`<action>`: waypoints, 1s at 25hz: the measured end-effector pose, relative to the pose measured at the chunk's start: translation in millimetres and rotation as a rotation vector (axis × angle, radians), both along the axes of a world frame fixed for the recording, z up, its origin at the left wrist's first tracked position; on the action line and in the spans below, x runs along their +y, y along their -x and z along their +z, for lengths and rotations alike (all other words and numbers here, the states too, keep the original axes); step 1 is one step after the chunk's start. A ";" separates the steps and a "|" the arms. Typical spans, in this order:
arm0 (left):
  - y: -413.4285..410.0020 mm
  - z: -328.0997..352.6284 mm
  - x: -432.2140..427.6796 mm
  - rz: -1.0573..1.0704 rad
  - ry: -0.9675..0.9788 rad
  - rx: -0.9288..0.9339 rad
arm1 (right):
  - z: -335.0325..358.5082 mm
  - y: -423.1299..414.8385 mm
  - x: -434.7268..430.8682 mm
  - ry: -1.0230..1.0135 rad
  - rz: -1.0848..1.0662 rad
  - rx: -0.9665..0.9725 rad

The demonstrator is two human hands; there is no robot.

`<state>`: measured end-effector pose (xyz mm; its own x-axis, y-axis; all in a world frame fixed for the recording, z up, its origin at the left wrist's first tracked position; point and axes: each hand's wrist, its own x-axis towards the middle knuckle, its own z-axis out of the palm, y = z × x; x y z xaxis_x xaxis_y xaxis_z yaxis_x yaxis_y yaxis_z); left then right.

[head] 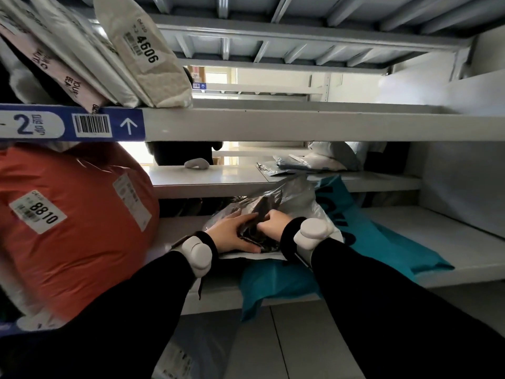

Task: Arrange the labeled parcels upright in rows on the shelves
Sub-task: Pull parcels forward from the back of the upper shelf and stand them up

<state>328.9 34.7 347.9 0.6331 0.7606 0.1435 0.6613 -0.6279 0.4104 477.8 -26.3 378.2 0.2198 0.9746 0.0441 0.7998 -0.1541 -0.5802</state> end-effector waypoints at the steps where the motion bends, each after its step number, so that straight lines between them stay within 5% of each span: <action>1: -1.1 0.2 0.3 -0.034 -0.013 0.043 | -0.9 0.3 2.1 0.010 0.007 0.012; 14: 1.3 -6.7 3.5 -0.009 -0.053 -0.063 | -0.2 7.7 15.4 -0.104 -0.039 0.182; 21: 13.2 -8.5 0.5 0.157 -0.059 -0.358 | 3.3 11.3 18.4 -0.231 -0.181 0.297; 25: 31.2 -2.7 -2.8 0.266 -0.038 -0.579 | 1.4 24.6 12.1 -0.093 -0.122 0.310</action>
<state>297.7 31.9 345.2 0.2352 0.8685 0.4363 0.4741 -0.4944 0.7286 453.2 -14.2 379.6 0.3515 0.9351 0.0444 0.5621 -0.1729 -0.8088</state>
